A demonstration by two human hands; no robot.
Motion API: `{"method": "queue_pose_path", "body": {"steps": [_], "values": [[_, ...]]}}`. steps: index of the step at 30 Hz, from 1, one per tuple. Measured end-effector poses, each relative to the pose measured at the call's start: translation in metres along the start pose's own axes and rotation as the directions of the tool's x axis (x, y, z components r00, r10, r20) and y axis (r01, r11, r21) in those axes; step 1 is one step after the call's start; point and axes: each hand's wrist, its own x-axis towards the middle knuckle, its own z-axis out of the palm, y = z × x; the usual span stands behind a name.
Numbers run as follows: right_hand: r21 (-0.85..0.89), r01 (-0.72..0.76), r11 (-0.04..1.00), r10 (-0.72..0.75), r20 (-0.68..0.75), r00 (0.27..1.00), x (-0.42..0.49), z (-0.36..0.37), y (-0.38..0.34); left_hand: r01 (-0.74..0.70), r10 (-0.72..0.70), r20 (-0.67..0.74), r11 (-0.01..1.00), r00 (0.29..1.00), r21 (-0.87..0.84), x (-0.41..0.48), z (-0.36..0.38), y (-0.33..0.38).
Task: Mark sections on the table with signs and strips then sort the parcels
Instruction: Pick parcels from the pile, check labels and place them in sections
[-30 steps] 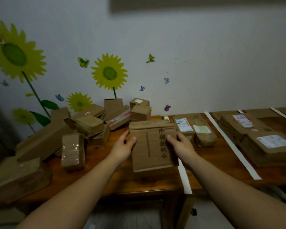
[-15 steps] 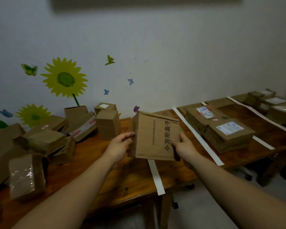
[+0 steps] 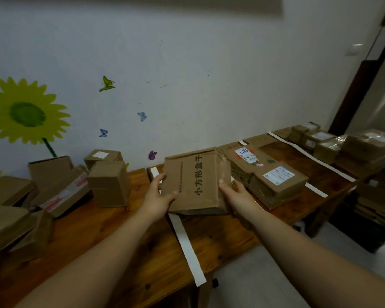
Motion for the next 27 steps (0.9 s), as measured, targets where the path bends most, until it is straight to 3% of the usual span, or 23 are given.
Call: {"method": "queue_pose_path", "body": {"steps": [2, 8, 13, 18, 23, 27], "values": [[0.001, -0.038, 0.999, 0.038, 0.024, 0.999, 0.003, -0.003, 0.002, -0.006, 0.004, 0.035, 0.999, 0.999, 0.035, 0.003, 0.006, 0.002], [0.059, 0.050, 0.997, -0.046, -0.068, 0.997, 0.020, -0.024, 0.001, 0.013, -0.026, 0.065, 0.983, 0.998, 0.184, 0.011, 0.030, 0.018], [0.060, 0.098, 0.993, -0.092, -0.096, 0.991, 0.040, -0.056, -0.015, -0.020, -0.001, 0.186, 0.994, 0.983, 0.111, 0.018, 0.064, 0.041], [0.046, 0.167, 0.985, -0.168, 0.009, 0.986, 0.052, -0.099, -0.030, 0.096, -0.111, 0.131, 0.988, 0.985, 0.117, 0.018, 0.106, 0.055], [-0.195, 0.272, 0.943, -0.252, 0.118, 0.960, 0.055, -0.133, -0.025, 0.183, -0.187, 0.047, 0.981, 0.981, 0.070, 0.016, 0.150, 0.057], [-0.223, 0.264, 0.938, -0.225, 0.186, 0.956, 0.058, -0.148, -0.012, 0.233, -0.233, 0.022, 0.972, 0.972, -0.006, 0.000, 0.170, 0.050]]}}
